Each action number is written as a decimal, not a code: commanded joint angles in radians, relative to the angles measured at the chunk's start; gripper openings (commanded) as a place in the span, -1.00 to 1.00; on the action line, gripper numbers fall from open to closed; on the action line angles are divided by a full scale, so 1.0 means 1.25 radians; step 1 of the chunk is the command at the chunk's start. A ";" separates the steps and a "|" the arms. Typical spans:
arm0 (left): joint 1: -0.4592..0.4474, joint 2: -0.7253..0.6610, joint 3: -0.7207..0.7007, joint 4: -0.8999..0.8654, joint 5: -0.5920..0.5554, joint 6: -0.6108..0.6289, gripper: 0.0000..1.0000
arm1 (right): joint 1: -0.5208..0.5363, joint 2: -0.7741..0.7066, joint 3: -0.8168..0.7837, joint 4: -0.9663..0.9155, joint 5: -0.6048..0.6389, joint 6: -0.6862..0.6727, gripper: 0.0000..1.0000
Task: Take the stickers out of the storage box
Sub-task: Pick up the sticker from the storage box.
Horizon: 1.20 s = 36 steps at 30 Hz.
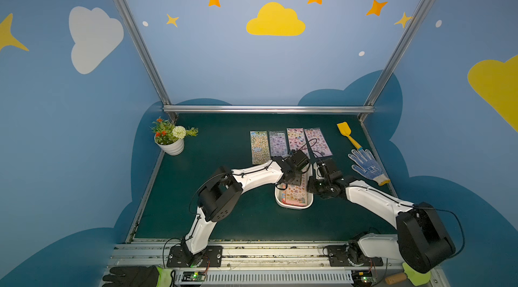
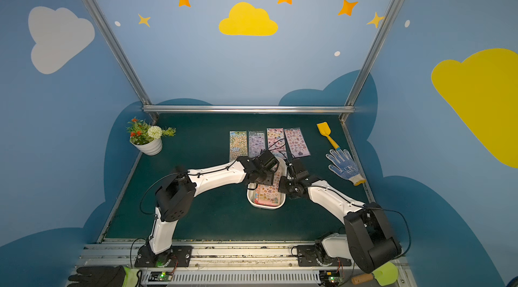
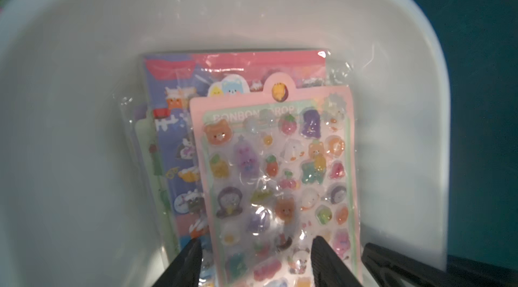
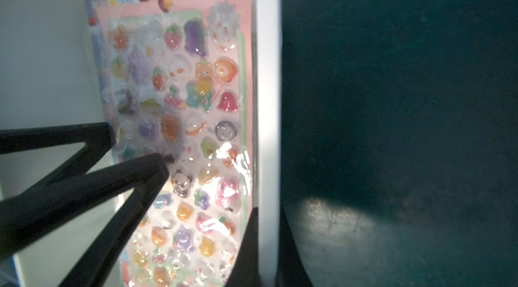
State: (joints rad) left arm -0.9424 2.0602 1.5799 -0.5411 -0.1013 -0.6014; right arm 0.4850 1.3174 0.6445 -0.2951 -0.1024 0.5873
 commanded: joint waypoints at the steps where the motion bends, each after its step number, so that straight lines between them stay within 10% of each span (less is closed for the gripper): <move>1: 0.005 0.014 0.024 -0.025 -0.020 0.005 0.30 | -0.002 -0.015 -0.012 0.021 -0.008 -0.005 -1.00; 17: 0.010 0.014 0.009 0.021 0.038 -0.010 0.25 | -0.003 -0.011 -0.014 0.029 -0.021 -0.002 -1.00; 36: -0.004 -0.065 -0.015 0.060 0.062 -0.017 -0.34 | -0.005 0.016 -0.010 0.038 -0.032 -0.002 -1.00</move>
State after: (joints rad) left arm -0.9390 2.0350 1.5703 -0.4843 -0.0311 -0.6186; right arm 0.4789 1.3224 0.6376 -0.2768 -0.1226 0.5877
